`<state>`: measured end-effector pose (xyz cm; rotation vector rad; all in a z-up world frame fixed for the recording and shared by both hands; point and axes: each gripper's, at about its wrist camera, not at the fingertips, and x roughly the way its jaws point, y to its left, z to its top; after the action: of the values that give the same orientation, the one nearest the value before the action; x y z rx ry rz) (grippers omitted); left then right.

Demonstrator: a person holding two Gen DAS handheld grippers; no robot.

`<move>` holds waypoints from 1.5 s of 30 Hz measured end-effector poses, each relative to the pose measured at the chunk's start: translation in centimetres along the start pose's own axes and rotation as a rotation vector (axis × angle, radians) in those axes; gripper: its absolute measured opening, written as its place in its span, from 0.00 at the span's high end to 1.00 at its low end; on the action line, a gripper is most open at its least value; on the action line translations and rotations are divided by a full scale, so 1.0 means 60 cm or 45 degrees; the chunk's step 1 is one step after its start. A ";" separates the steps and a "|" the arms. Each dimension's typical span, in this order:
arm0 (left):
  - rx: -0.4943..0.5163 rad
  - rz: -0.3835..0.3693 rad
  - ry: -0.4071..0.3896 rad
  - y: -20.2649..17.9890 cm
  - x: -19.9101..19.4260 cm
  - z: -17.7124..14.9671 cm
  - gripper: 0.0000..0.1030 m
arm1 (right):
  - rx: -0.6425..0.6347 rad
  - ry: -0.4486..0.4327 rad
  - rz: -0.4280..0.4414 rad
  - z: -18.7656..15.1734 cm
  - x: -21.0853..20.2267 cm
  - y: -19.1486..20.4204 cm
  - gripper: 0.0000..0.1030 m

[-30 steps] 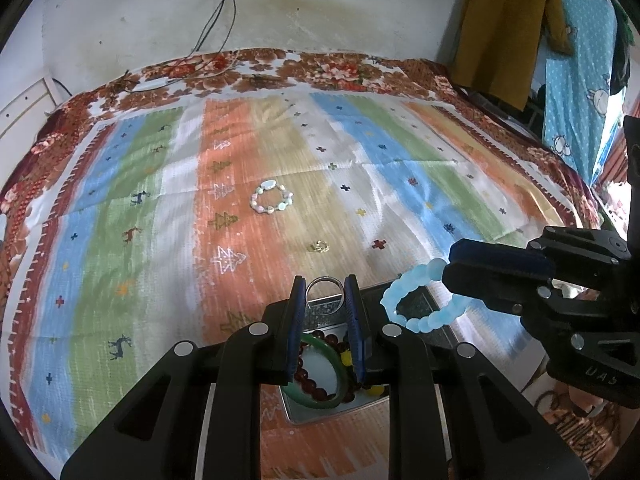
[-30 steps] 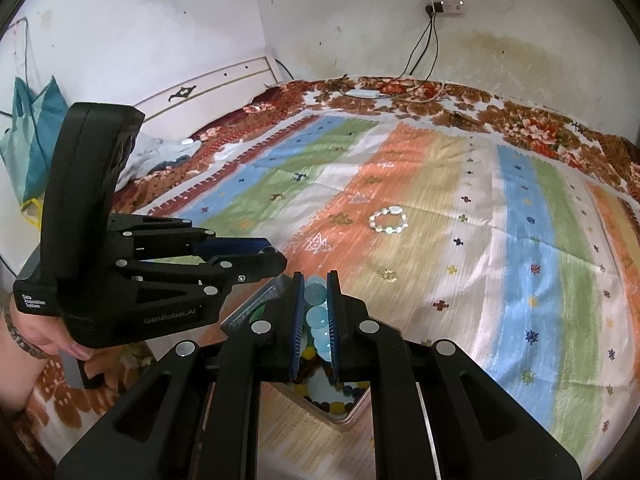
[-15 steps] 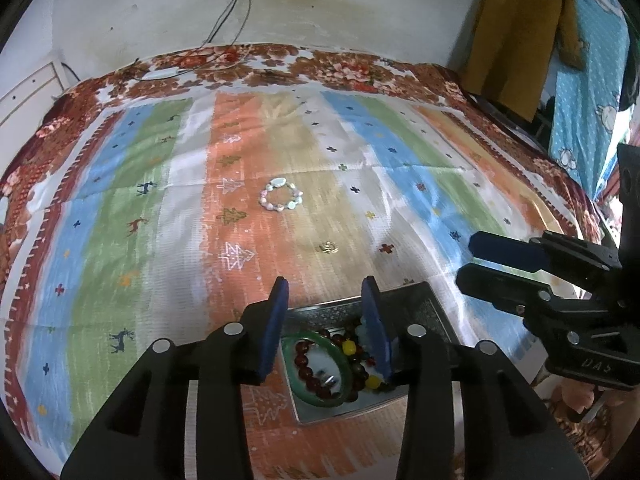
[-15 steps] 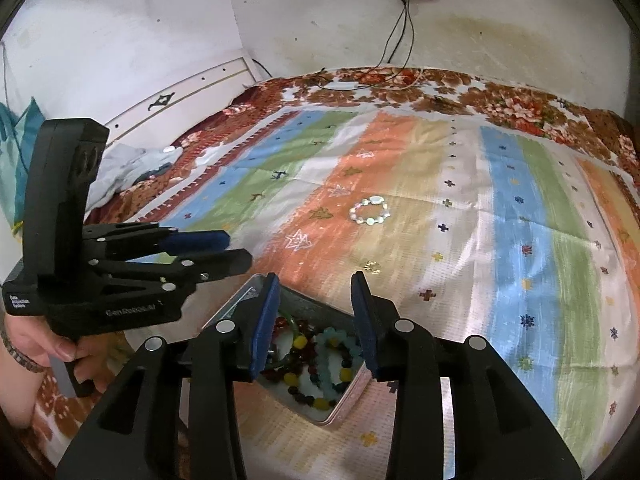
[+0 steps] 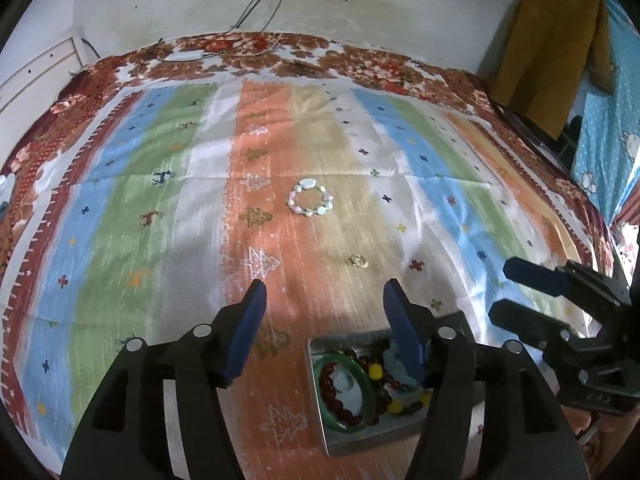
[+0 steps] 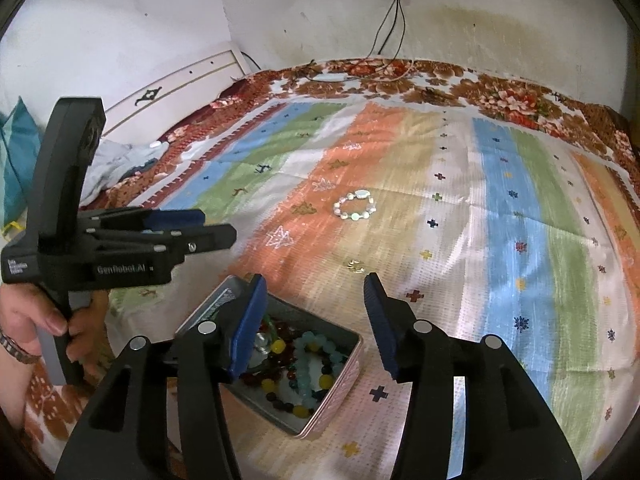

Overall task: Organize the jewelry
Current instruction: 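Move both grippers toward the white bead bracelet and gold double ring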

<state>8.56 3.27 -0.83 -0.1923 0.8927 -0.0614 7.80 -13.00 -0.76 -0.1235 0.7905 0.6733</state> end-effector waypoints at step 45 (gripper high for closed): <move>-0.024 0.050 0.119 0.041 0.164 0.125 0.27 | -0.034 0.303 0.031 0.053 0.167 -0.048 0.46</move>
<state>20.51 5.40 -4.25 -0.1908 0.9900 -0.0252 16.59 -9.01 -5.85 -0.2215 1.0130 0.7005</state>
